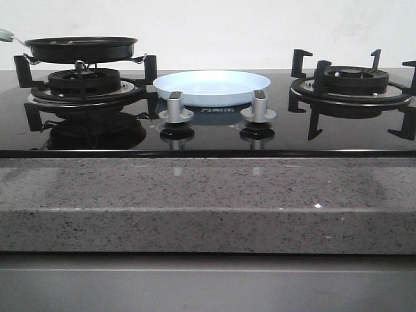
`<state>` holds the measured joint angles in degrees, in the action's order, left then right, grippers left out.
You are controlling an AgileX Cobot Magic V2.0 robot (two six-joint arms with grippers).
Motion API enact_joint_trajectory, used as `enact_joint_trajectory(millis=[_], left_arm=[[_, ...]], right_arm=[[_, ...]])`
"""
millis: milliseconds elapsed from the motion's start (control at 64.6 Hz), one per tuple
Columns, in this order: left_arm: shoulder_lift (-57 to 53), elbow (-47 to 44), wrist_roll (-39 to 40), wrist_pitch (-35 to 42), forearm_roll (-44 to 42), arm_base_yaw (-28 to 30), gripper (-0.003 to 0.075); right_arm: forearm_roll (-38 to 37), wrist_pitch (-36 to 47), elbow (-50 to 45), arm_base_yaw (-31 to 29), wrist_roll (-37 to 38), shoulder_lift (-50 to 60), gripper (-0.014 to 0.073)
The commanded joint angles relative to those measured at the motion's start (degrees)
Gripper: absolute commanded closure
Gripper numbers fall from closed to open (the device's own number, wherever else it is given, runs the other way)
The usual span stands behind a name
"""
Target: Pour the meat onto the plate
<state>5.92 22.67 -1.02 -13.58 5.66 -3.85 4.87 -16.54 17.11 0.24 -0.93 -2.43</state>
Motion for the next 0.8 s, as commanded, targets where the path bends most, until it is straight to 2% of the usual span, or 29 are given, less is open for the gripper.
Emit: enact_joint_trajectory(millis=[0, 248, 526, 789], left_arm=[[5.36, 6.97, 0.39, -1.92, 0.48, 0.07, 0.0741], [17.06, 19.02, 0.39, -15.88, 0.48, 0.07, 0.0741], [23.00, 19.79, 0.39, -16.51, 0.63, 0.07, 0.0741], [26.02, 19.18, 0.39, -16.63, 0.63, 0.07, 0.0739]], right_arm=[[-0.79, 0.40, 6.04, -0.24, -0.08, -4.33, 0.0714], [-0.79, -9.20, 17.00, -0.24, -0.08, -16.11, 0.0714], [-0.79, -10.64, 18.66, -0.24, -0.08, -25.10, 0.0714], [-0.79, -11.01, 18.66, -0.24, -0.08, -29.07, 0.0701]])
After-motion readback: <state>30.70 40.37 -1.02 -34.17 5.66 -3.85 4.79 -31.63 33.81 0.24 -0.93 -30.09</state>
